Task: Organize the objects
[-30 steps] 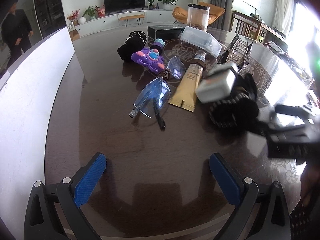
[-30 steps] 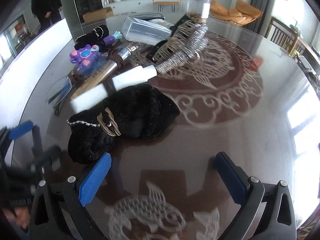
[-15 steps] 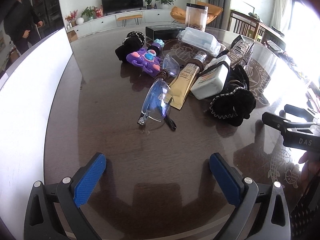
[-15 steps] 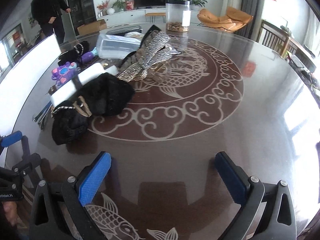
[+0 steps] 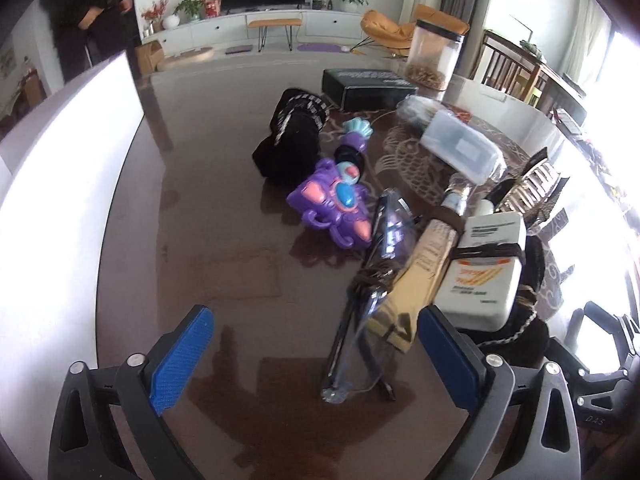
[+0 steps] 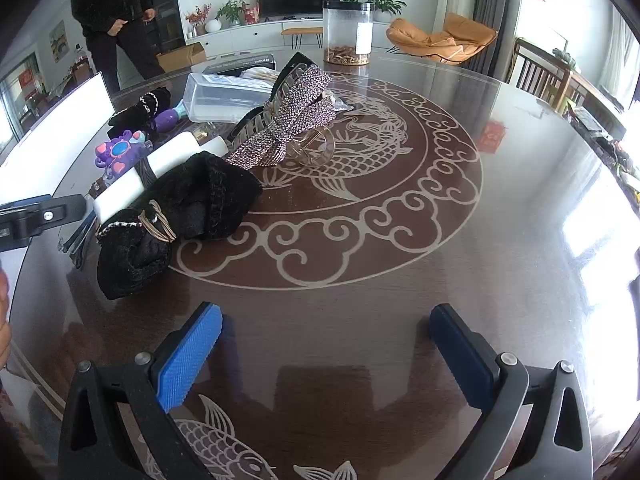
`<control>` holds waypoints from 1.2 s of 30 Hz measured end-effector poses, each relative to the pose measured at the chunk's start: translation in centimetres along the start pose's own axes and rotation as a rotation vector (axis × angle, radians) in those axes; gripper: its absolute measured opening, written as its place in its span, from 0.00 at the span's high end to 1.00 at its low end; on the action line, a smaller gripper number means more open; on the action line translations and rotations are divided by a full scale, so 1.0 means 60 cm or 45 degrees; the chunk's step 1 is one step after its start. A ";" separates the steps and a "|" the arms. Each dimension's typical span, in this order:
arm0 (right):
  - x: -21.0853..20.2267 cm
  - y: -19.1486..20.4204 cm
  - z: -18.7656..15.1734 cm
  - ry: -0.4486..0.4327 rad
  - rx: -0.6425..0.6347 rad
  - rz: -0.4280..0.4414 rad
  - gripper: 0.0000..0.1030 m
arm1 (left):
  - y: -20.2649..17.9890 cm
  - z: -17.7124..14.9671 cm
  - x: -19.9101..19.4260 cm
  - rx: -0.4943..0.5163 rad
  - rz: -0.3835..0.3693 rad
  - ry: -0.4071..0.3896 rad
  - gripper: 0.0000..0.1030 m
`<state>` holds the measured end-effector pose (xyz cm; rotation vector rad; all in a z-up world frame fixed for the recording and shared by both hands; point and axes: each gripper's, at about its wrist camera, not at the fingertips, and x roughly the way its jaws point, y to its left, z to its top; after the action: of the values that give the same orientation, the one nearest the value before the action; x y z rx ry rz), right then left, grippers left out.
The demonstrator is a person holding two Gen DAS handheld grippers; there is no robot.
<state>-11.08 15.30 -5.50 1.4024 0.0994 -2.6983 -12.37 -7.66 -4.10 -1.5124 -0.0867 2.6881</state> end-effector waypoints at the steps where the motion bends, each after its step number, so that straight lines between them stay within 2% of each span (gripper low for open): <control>1: 0.000 0.000 0.000 0.000 0.001 0.001 0.00 | 0.009 -0.005 0.003 -0.024 -0.020 0.016 0.09; 2: 0.000 0.001 0.000 0.000 0.000 0.000 0.00 | 0.018 -0.014 0.004 -0.052 -0.038 0.030 0.10; 4: 0.000 0.000 0.000 0.000 -0.001 0.000 0.00 | 0.023 -0.029 -0.002 -0.036 -0.010 -0.001 0.10; 8: 0.000 0.000 -0.001 -0.001 -0.001 0.001 0.00 | 0.002 -0.035 0.011 0.085 0.061 -0.011 0.08; 11: 0.000 -0.001 -0.001 -0.001 -0.001 0.001 0.00 | -0.026 -0.019 0.028 0.129 0.011 -0.011 0.01; 16: 0.000 0.000 -0.002 -0.001 -0.001 0.001 0.00 | -0.092 -0.016 0.043 0.230 -0.029 -0.053 0.00; 20: 0.002 -0.005 -0.002 -0.004 0.005 -0.004 0.00 | -0.111 -0.016 0.048 0.225 -0.033 -0.088 0.00; 36: 0.004 -0.007 -0.005 -0.007 0.007 -0.007 0.00 | -0.112 -0.015 0.045 0.205 -0.023 -0.087 0.00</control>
<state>-11.03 15.72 -5.83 1.3986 0.0959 -2.7089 -12.85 -0.73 -6.37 -1.3680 0.1098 2.6597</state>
